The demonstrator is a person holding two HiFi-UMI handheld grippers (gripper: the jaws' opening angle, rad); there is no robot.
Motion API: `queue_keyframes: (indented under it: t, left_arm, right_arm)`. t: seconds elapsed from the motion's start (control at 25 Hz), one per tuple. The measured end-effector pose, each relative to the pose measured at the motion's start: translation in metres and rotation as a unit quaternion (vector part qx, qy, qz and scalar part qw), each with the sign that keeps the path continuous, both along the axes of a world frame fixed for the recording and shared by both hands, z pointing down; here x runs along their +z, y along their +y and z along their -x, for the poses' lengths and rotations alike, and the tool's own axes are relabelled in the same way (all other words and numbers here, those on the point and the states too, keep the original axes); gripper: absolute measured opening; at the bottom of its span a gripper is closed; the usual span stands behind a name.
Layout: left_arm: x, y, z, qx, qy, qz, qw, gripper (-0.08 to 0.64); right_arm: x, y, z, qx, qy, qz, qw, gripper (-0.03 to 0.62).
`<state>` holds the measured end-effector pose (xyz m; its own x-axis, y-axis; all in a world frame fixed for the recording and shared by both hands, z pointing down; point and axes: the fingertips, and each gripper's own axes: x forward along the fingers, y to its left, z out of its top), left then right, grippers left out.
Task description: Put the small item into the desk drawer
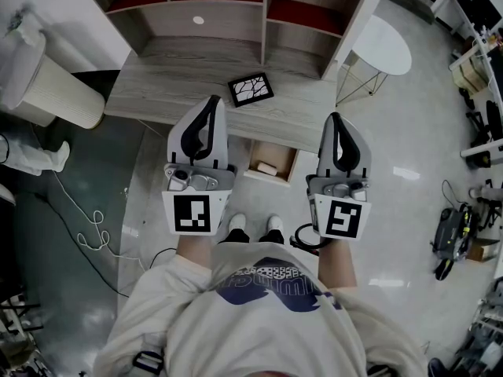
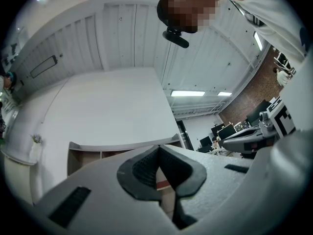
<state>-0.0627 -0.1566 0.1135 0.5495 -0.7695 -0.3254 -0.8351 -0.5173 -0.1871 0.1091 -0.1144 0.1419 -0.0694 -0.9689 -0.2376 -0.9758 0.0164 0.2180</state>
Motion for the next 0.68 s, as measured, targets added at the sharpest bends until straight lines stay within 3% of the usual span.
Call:
queue_keyframes:
  t: [0.68]
  left_arm:
    - [-0.0018,0.0008,0.0028,0.000,0.010,-0.001,1.0000,0.008]
  right_arm:
    - [0.0018,-0.0002,0.0039,-0.003,-0.001,0.007,1.000,-0.002]
